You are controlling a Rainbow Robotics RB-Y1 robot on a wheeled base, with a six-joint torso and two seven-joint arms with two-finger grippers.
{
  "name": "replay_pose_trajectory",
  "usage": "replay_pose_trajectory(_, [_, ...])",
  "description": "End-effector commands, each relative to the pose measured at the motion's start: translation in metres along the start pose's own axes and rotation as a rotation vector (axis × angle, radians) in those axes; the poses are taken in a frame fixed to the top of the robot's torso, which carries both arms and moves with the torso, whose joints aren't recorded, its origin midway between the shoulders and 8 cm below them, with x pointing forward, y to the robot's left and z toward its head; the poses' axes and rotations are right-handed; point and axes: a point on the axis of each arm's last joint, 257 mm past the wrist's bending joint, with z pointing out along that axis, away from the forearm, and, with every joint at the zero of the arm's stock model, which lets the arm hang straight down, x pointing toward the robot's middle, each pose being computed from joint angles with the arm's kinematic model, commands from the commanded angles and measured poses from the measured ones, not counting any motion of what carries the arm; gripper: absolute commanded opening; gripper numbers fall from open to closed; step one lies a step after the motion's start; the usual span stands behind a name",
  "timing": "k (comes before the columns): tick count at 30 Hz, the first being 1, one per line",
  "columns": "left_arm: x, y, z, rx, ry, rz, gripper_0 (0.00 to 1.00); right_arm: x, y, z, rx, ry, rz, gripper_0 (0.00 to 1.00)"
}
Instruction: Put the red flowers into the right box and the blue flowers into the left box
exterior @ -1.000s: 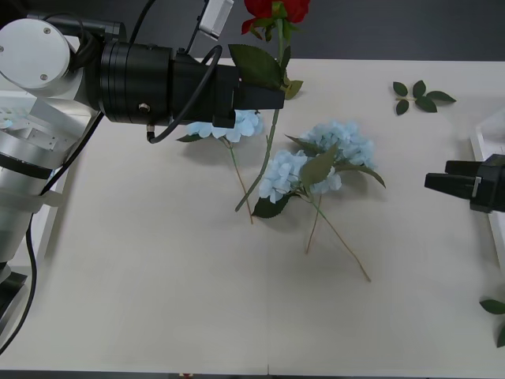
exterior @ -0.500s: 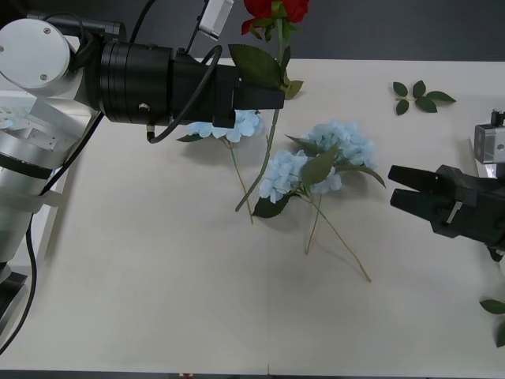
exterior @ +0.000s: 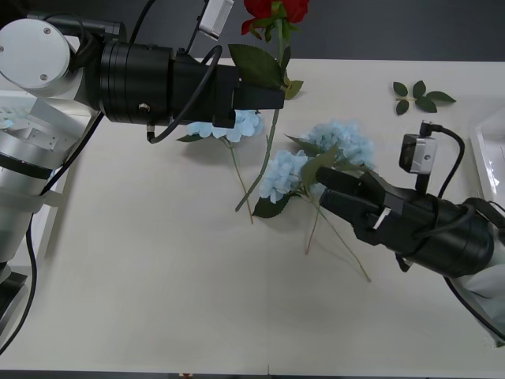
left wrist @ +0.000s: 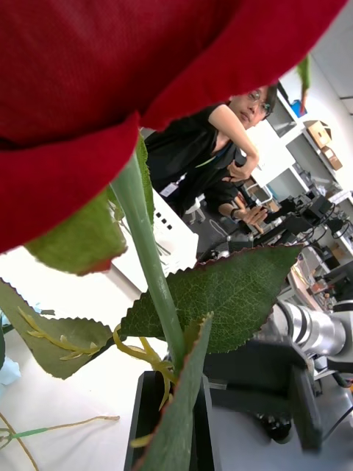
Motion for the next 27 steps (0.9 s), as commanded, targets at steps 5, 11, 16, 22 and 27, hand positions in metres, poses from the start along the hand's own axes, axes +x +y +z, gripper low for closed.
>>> replay_pose_trajectory(5, [-0.016,-0.017,0.004,0.035,-0.02,0.062,0.0,-0.012,0.009,0.047,-0.032,-0.016,-0.096,1.0])
replay_pose_trajectory(11, [-0.016,-0.017,0.004,0.035,-0.02,0.062,0.0,-0.007,0.001,0.072,0.001,-0.03,-0.065,1.0])
replay_pose_trajectory(16, [-0.016,-0.017,0.004,0.035,-0.02,0.062,0.0,-0.011,0.001,0.082,0.003,-0.048,-0.064,1.0])
replay_pose_trajectory(22, [-0.016,-0.017,0.004,0.035,-0.02,0.062,0.0,-0.018,0.005,0.09,-0.008,-0.066,-0.067,0.96])
replay_pose_trajectory(27, [-0.016,-0.017,0.004,0.035,-0.02,0.062,0.0,-0.023,0.005,0.095,-0.008,-0.087,-0.066,0.93])
